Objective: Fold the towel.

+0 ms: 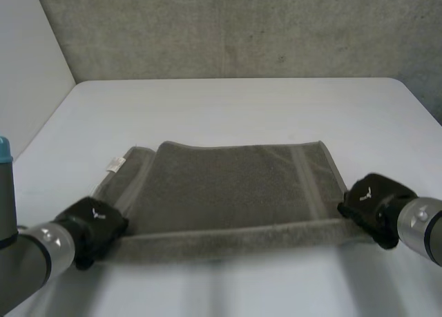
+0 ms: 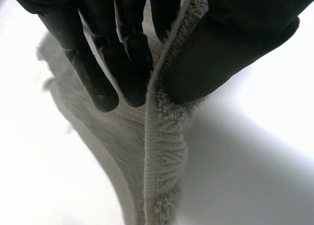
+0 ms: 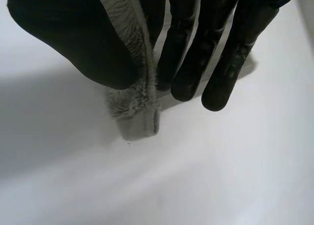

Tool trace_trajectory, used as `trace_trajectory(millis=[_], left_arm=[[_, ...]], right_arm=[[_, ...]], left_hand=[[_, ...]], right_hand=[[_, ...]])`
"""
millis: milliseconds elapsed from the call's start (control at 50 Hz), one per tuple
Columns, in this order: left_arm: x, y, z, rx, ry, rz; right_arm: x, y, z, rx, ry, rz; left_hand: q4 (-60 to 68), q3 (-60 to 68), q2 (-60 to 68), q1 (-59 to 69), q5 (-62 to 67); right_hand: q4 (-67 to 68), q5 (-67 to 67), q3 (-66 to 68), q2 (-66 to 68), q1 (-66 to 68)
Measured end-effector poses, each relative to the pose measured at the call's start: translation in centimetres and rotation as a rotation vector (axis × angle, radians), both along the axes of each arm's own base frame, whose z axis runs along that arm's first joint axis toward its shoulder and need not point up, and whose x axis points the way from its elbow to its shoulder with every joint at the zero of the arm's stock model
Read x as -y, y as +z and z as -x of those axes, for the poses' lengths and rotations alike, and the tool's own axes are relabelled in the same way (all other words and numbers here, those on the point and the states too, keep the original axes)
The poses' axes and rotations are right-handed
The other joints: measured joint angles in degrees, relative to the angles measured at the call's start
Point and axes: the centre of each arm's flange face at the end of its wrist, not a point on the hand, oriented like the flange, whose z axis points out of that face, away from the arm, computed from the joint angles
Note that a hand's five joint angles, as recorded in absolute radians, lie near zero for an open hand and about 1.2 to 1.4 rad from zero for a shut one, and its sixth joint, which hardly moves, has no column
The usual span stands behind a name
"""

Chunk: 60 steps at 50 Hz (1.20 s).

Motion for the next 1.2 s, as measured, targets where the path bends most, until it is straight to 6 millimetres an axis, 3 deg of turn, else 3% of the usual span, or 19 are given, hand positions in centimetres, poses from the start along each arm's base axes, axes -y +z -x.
trace_trajectory(millis=[100, 180, 300, 400, 600, 680, 740, 760, 780, 800, 860, 880, 900, 940, 980, 1040, 1080, 1160, 1200], left_arm=[[3.4, 0.0, 1.3, -0.041, -0.009, 0.147], [7.3, -0.3, 2.7, -0.083, -0.015, 0.281], [12.9, -1.2, 4.7, -0.136, -0.021, 0.437], [16.3, -2.2, 5.9, -0.163, -0.023, 0.51], [20.5, -4.5, 7.3, -0.179, -0.023, 0.562], [21.7, -4.5, 7.7, -0.188, -0.023, 0.592], [22.4, -3.7, 7.9, -0.199, -0.023, 0.629], [23.8, -1.4, 8.3, -0.231, -0.019, 0.722], [23.8, -1.4, 8.3, -0.231, -0.019, 0.722], [24.9, 1.7, 8.7, -0.275, -0.013, 0.836], [25.6, 5.8, 8.9, -0.336, -0.005, 0.976], [25.8, 8.7, 9.0, -0.382, 0.002, 1.069], [25.8, 8.7, 9.0, -0.382, 0.002, 1.069], [25.2, 14.8, 8.7, -0.499, 0.021, 1.256], [24.4, 17.7, 8.2, -0.578, 0.039, 1.329], [23.1, 19.6, 7.6, -0.673, 0.059, 1.353], [22.5, 19.6, 7.2, -0.706, 0.069, 1.333], [21.6, 16.0, 6.8, -0.696, 0.091, 1.205], [21.5, 14.9, 6.7, -0.685, 0.095, 1.176]], right_arm=[[2.4, -0.4, -0.5, 0.02, -0.032, 0.097], [5.1, -1.1, -1.1, 0.047, -0.088, 0.178], [9.1, -2.4, -3.1, 0.13, -0.137, 0.304], [11.9, -3.3, -4.5, 0.182, -0.136, 0.396], [16.3, -5.2, -6.5, 0.226, -0.12, 0.52], [17.4, -5.3, -7.1, 0.233, -0.108, 0.552], [18.1, -4.5, -7.5, 0.243, -0.103, 0.591], [19.4, -2.2, -7.9, 0.271, -0.097, 0.681], [19.4, -2.2, -7.9, 0.271, -0.097, 0.681], [20.2, 0.1, -8.2, 0.302, -0.096, 0.763], [20.8, 4.2, -8.4, 0.365, -0.097, 0.897], [20.8, 6.6, -8.5, 0.406, -0.098, 0.972], [20.8, 6.6, -8.5, 0.406, -0.098, 0.972], [20.1, 13.0, -8.1, 0.534, -0.1, 1.171], [19.1, 15.5, -7.7, 0.599, -0.099, 1.241], [18.0, 16.9, -7.2, 0.646, -0.098, 1.269], [17.5, 16.4, -6.9, 0.651, -0.1, 1.245], [16.6, 12.1, -6.6, 0.602, -0.097, 1.085], [16.4, 11.3, -6.6, 0.591, -0.095, 1.057]], left_hand=[[0.0, 0.0, 0.0, 0.0, 0.0], [0.0, 0.0, 0.0, 0.0, 0.1], [0.0, 0.0, 0.0, 0.0, 0.2], [0.0, 0.0, 0.0, 0.0, 0.2], [0.0, 0.0, 0.0, 0.0, 0.2], [0.0, 0.0, 0.0, 0.0, 0.2], [0.0, 0.0, 0.0, 0.0, 0.2], [0.0, 0.0, 0.0, 0.0, 0.2], [0.0, 0.0, 0.0, 0.0, 0.2], [0.0, 0.0, 0.0, 0.0, 0.2], [0.0, 0.0, 0.0, 0.0, 0.2], [0.0, 0.0, 0.0, 0.0, 0.2], [0.0, 0.0, 0.0, 0.0, 0.2], [0.0, 0.0, 0.0, 0.0, 0.2], [0.0, 0.0, 0.0, 0.0, 0.2], [0.0, 0.0, 0.0, 0.0, 0.2], [0.0, 0.0, 0.0, 0.0, 0.2], [0.0, 0.0, 0.0, 0.0, 0.2], [0.0, 0.0, 0.0, 0.2, 0.2]], right_hand=[[0.0, 0.0, 0.0, 0.0, 0.0], [0.0, 0.0, 0.0, 0.0, 0.0], [0.0, 0.0, 0.0, 0.0, 0.0], [0.0, 0.0, 0.0, 0.0, 0.0], [0.0, 0.0, 0.0, 0.0, 0.0], [0.0, 0.0, 0.0, 0.0, 0.0], [0.0, 0.0, 0.0, 0.0, 0.0], [0.0, 0.0, 0.0, 0.1, 0.0], [0.0, 0.0, 0.0, 0.1, 0.0], [0.0, 0.0, 0.0, 0.3, 0.0], [0.0, 0.0, 0.0, 0.3, 0.0], [0.0, 0.0, 0.1, 0.3, 0.0], [0.0, 0.0, 0.1, 0.3, 0.0], [0.0, 0.0, 0.1, 0.3, 0.0], [0.0, 0.0, 0.1, 0.3, 0.0], [0.0, 0.0, 0.1, 0.3, 0.0], [0.0, 0.0, 0.1, 0.3, 0.0], [0.0, 0.1, 0.1, 0.3, 0.0], [0.0, 0.1, 0.1, 0.3, 0.0]])
